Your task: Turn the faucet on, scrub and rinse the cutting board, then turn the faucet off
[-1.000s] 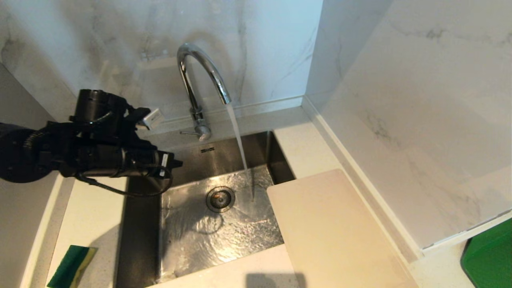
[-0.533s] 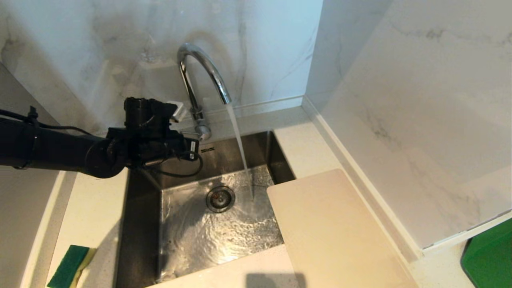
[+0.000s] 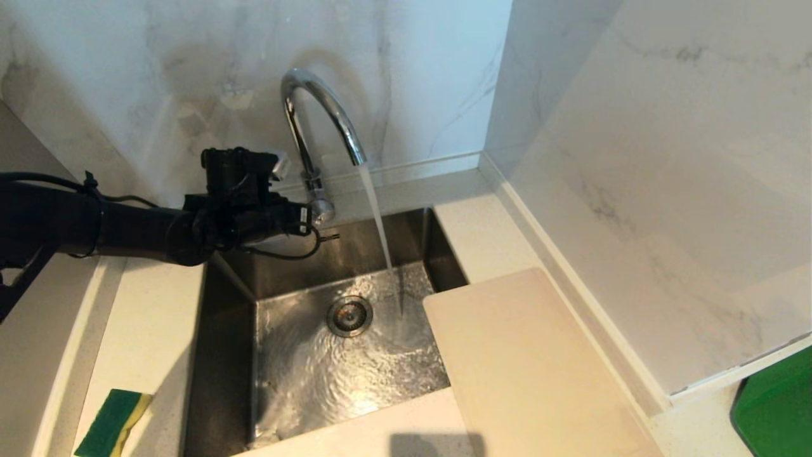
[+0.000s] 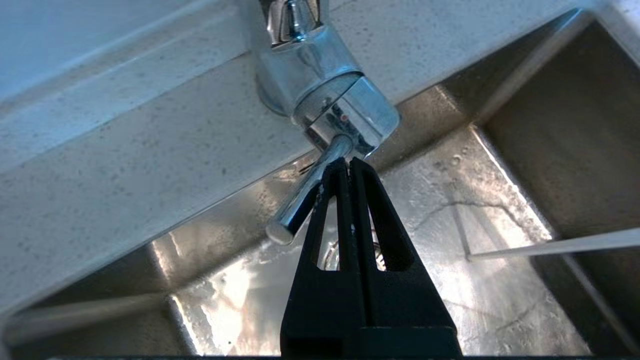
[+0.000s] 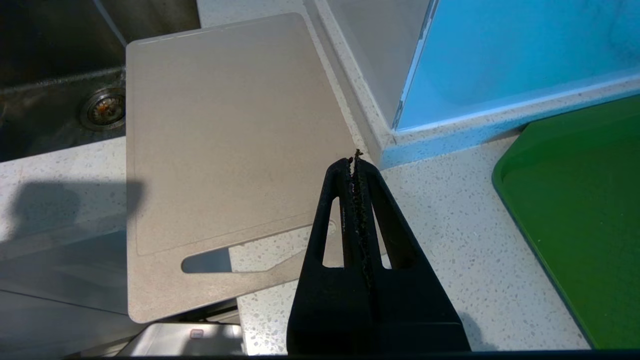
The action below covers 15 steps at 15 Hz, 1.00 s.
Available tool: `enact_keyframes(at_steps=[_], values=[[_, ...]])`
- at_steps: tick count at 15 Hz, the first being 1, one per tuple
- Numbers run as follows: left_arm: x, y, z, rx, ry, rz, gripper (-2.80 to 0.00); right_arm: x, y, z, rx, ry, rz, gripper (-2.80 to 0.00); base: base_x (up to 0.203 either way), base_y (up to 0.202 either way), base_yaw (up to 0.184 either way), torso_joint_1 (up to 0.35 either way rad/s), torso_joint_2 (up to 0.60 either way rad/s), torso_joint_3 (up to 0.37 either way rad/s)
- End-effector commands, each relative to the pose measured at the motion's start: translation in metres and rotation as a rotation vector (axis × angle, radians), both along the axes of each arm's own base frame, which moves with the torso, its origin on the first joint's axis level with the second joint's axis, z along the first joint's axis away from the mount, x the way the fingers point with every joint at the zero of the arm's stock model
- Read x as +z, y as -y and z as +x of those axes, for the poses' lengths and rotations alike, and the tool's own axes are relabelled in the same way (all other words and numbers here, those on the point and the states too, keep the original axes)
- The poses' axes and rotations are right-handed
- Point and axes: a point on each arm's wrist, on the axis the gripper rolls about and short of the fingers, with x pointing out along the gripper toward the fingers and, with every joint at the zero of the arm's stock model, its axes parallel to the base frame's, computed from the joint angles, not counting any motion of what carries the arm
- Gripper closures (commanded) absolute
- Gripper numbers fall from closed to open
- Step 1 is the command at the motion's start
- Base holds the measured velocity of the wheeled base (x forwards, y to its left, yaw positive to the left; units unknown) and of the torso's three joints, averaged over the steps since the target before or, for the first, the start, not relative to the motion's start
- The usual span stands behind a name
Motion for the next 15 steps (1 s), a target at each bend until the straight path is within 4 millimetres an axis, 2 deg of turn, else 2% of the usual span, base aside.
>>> enact_keyframes(at_steps=[1,8,12,15], values=[[-0.007,-0.007,0.008,0.021,-0.008,0.004,0.0,0.0,0.0,0.0,0.0,0.002,0.0,0.0,0.0,0.0,0.0,0.0,0.0,0.0],[0.014,-0.002,0.015,0.018,0.074,-0.025,0.0,0.0,0.0,0.0,0.0,0.002,0.0,0.0,0.0,0.0,0.0,0.0,0.0,0.0],[0.01,-0.008,0.022,0.032,0.07,-0.022,0.0,0.0,0.0,0.0,0.001,0.002,0.0,0.0,0.0,0.0,0.0,0.0,0.0,0.0],[0.018,-0.007,0.021,0.025,0.094,-0.032,0.0,0.0,0.0,0.0,0.001,0.002,0.0,0.0,0.0,0.0,0.0,0.0,0.0,0.0]])
